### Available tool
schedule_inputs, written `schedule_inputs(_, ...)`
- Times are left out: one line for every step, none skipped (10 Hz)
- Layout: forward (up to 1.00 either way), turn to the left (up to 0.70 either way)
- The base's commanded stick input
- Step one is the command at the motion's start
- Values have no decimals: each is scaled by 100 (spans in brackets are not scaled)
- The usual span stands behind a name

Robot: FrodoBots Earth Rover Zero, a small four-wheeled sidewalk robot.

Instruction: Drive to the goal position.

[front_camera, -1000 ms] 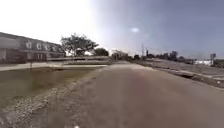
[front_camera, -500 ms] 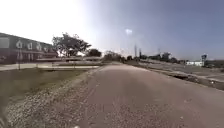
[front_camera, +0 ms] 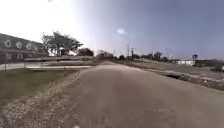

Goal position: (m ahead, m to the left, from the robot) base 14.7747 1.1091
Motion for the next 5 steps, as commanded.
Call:
schedule_inputs(100, -10)
schedule_inputs(100, -10)
schedule_inputs(100, -10)
schedule_inputs(100, -10)
schedule_inputs(100, -10)
